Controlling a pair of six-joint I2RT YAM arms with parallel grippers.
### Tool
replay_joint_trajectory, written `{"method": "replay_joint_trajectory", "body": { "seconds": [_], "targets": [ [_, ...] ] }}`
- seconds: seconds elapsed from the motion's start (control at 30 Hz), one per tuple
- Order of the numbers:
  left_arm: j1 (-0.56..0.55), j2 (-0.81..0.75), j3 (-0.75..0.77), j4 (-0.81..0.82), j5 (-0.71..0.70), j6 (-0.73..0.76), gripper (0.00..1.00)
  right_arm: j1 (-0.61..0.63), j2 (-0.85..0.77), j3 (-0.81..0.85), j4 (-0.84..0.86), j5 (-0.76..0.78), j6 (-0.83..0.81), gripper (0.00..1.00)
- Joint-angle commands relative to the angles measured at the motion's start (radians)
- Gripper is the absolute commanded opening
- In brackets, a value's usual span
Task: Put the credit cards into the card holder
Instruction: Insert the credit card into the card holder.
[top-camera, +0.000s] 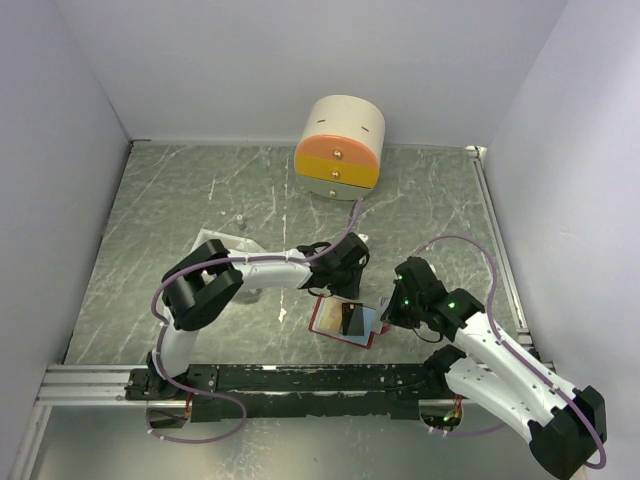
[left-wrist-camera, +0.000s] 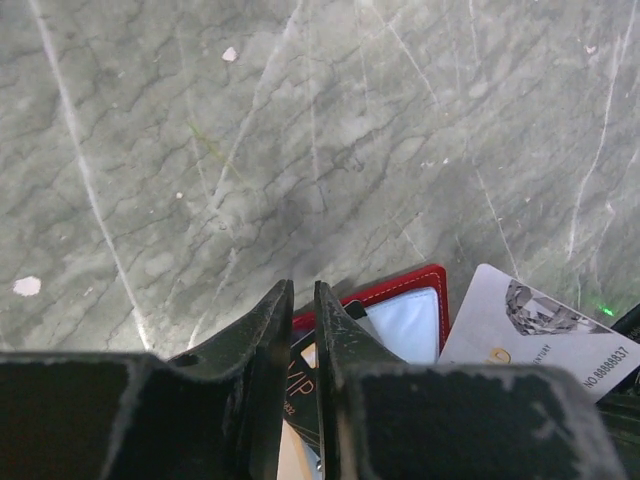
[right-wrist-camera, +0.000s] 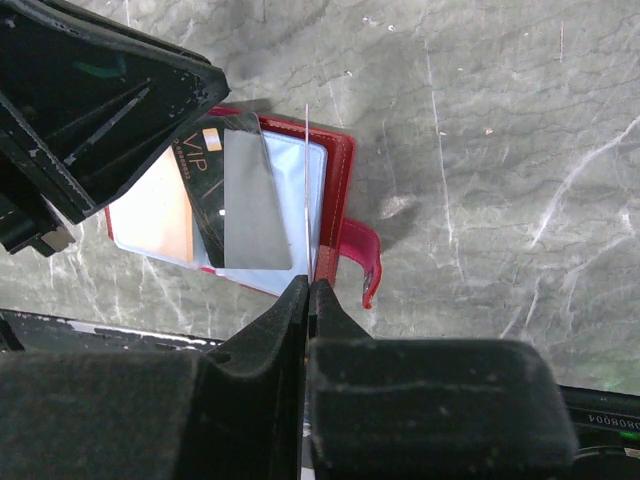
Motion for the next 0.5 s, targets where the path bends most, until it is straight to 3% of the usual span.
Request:
{"method": "replay_joint_trajectory", "body": {
  "seconds": [0.0, 0.47],
  "targets": [
    [0.005, 0.025, 0.049, -0.021, 0.084, 0.046, 0.25, -0.005, -0.001, 0.021, 0.002, 0.019, -0.008, 0.0],
    [0.002, 0.033, 0.039, -0.003, 0.207, 0.12, 0.22, -0.004, 0.007, 0.012, 0.01, 0.026, -0.01, 0.0]
  ]
}}
